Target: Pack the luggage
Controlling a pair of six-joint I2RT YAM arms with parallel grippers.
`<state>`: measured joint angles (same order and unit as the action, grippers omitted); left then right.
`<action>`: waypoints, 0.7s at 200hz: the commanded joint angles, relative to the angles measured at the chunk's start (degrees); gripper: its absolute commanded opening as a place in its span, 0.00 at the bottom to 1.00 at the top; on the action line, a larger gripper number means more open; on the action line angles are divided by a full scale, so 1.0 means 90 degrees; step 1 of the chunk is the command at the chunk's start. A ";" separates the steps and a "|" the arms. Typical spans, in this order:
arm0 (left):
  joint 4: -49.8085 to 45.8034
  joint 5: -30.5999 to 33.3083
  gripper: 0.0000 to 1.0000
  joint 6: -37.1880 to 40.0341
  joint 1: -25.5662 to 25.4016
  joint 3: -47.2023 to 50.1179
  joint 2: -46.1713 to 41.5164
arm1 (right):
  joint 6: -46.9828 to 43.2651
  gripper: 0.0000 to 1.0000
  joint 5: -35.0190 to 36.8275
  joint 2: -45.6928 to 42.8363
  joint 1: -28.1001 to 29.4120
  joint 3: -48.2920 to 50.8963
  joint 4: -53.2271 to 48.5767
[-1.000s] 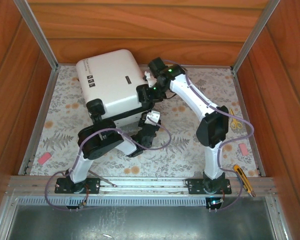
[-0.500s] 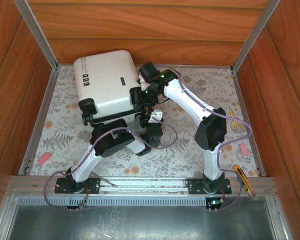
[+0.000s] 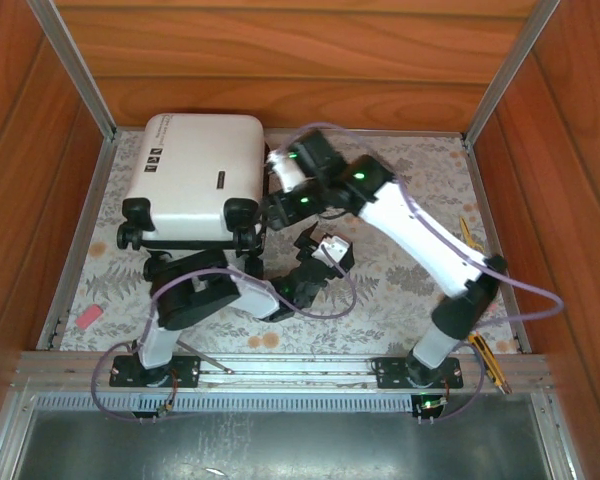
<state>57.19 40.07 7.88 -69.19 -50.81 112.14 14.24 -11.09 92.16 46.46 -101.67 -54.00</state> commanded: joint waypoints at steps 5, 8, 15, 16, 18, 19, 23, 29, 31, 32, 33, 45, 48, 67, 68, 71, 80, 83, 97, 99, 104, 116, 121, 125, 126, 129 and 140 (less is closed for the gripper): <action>-0.3066 -0.0474 1.00 -0.0891 -0.0261 -0.0391 -0.1185 | -0.0269 0.70 0.0205 -0.0991 -0.0869 0.1591 0.1364; -0.3427 -0.0515 1.00 -0.1009 -0.0269 -0.0441 -0.1329 | -0.0282 0.70 0.0223 -0.1130 -0.0975 0.1809 0.1582; -0.4138 -0.0678 1.00 -0.1218 -0.0279 -0.0562 -0.1653 | -0.0346 0.70 0.0313 -0.1430 -0.1184 0.2330 0.2038; -0.4235 -0.0700 1.00 -0.1237 -0.0280 -0.0579 -0.1695 | -0.0359 0.70 0.0329 -0.1465 -0.1210 0.2394 0.2100; -0.4404 -0.0773 1.00 -0.1283 -0.0281 -0.0618 -0.1775 | -0.0385 0.70 0.0360 -0.1535 -0.1266 0.2523 0.2210; -0.4534 -0.0801 1.00 -0.1304 -0.0281 -0.0646 -0.1829 | -0.0398 0.70 0.0371 -0.1571 -0.1285 0.2584 0.2259; -0.4975 -0.0844 1.00 -0.1377 -0.0286 -0.0761 -0.1998 | -0.0457 0.72 0.0408 -0.1704 -0.1397 0.2806 0.2447; -0.5778 -0.0807 0.99 -0.1565 -0.0313 -0.1050 -0.2231 | -0.0532 0.73 0.0437 -0.1854 -0.1524 0.3083 0.2642; -0.6081 -0.0773 0.99 -0.1619 -0.0318 -0.1158 -0.2315 | -0.0556 0.74 0.0453 -0.1898 -0.1582 0.3132 0.2687; -0.6237 -0.0767 0.99 -0.1682 -0.0319 -0.1209 -0.2343 | -0.0566 0.74 0.0457 -0.1919 -0.1599 0.3181 0.2708; -0.6374 -0.0754 0.99 -0.1738 -0.0320 -0.1283 -0.2377 | -0.0581 0.74 0.0464 -0.1934 -0.1628 0.3220 0.2723; -0.8147 -0.0647 0.98 -0.2198 -0.0315 -0.2043 -0.2709 | -0.0645 0.76 0.0601 -0.2036 -0.1868 0.3489 0.2790; -0.8555 -0.0624 0.98 -0.2280 -0.0318 -0.2220 -0.2767 | -0.0645 0.76 0.0619 -0.2037 -0.1936 0.3525 0.2777; -1.0783 -0.0137 0.96 -0.2880 -0.0320 -0.3351 -0.2990 | -0.0418 0.77 0.0667 -0.1856 -0.2407 0.3627 0.2610; -1.0888 -0.0107 0.96 -0.2933 -0.0320 -0.3394 -0.3003 | -0.0390 0.77 0.0657 -0.1844 -0.2432 0.3629 0.2596; -1.1187 0.0000 0.95 -0.3061 -0.0320 -0.3549 -0.3032 | -0.0327 0.77 0.0620 -0.1792 -0.2525 0.3644 0.2565; -1.1937 0.0271 0.94 -0.3502 -0.0320 -0.3875 -0.3153 | 0.0033 0.76 0.0614 -0.1646 -0.2819 0.3730 0.2471; -1.2128 0.0322 0.94 -0.3628 -0.0320 -0.3952 -0.3201 | 0.0185 0.76 0.0592 -0.1558 -0.2899 0.3750 0.2431; -1.2813 0.0631 0.93 -0.4318 -0.0257 -0.4133 -0.3503 | 0.0561 0.76 -0.0094 -0.1244 -0.3431 0.4061 0.2624; -1.2886 0.0627 0.93 -0.4405 -0.0229 -0.4143 -0.3553 | 0.0607 0.75 -0.0237 -0.1199 -0.3494 0.4111 0.2666; -1.3037 0.0565 0.92 -0.4649 -0.0145 -0.4141 -0.3670 | 0.0684 0.75 -0.0532 -0.1117 -0.3614 0.4288 0.2877; -1.3272 0.0202 0.90 -0.5251 0.0237 -0.4015 -0.3965 | 0.0738 0.74 -0.1200 -0.0928 -0.3739 0.4660 0.3435; -1.3330 -0.0005 0.88 -0.5473 0.0417 -0.3913 -0.4081 | 0.0689 0.74 -0.1397 -0.0850 -0.3737 0.4758 0.3600; -1.3354 -0.0216 0.85 -0.5595 0.0573 -0.3818 -0.4170 | 0.0668 0.73 -0.1531 -0.0782 -0.3731 0.4816 0.3717; -1.3355 -0.0279 0.85 -0.5618 0.0605 -0.3794 -0.4184 | 0.0656 0.73 -0.1570 -0.0770 -0.3729 0.4829 0.3745; -1.3377 -0.0409 0.83 -0.5714 0.0732 -0.3728 -0.4249 | 0.0641 0.72 -0.1696 -0.0724 -0.3724 0.4860 0.3837; -1.3526 -0.0695 0.76 -0.6021 0.1090 -0.3498 -0.4379 | 0.0620 0.71 -0.2046 -0.0628 -0.3649 0.4978 0.4155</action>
<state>-51.90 39.42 -34.02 -65.54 -86.19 74.61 18.28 -16.75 85.06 12.23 -59.27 -24.53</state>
